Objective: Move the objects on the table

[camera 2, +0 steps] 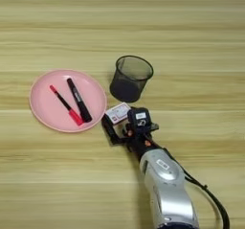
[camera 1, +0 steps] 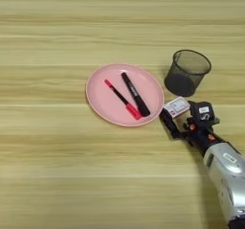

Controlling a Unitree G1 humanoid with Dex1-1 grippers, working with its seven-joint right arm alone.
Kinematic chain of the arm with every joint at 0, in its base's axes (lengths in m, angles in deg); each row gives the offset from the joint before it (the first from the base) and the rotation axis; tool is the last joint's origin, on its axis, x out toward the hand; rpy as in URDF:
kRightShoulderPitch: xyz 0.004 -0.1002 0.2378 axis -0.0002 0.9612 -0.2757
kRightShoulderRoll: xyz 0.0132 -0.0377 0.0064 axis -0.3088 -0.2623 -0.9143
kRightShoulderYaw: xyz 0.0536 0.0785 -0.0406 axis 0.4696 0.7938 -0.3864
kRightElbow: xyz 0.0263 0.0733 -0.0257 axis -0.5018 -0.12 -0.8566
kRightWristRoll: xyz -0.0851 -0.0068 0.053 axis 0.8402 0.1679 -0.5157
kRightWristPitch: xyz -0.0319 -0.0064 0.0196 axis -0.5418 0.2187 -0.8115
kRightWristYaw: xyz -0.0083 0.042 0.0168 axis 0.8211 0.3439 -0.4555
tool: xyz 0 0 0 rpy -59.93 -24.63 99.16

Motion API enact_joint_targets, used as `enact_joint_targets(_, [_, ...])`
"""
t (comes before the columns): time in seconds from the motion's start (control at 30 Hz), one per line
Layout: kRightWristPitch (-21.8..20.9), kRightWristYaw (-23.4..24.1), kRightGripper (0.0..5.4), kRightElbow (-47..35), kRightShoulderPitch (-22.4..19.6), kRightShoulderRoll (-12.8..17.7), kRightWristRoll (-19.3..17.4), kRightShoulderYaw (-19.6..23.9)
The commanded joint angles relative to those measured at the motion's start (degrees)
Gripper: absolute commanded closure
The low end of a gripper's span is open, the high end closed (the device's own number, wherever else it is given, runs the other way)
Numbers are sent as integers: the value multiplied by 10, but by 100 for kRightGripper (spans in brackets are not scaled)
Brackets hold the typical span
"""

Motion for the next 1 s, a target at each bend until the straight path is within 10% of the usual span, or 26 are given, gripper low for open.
enact_joint_targets(0.03, [-7,9,114,14,-17,7,17,-4])
enact_joint_targets(0.37, [-20,22,3,30,-20,11,28,0])
enact_joint_targets(1.0, [-16,38,3,3,-11,27,19,36])
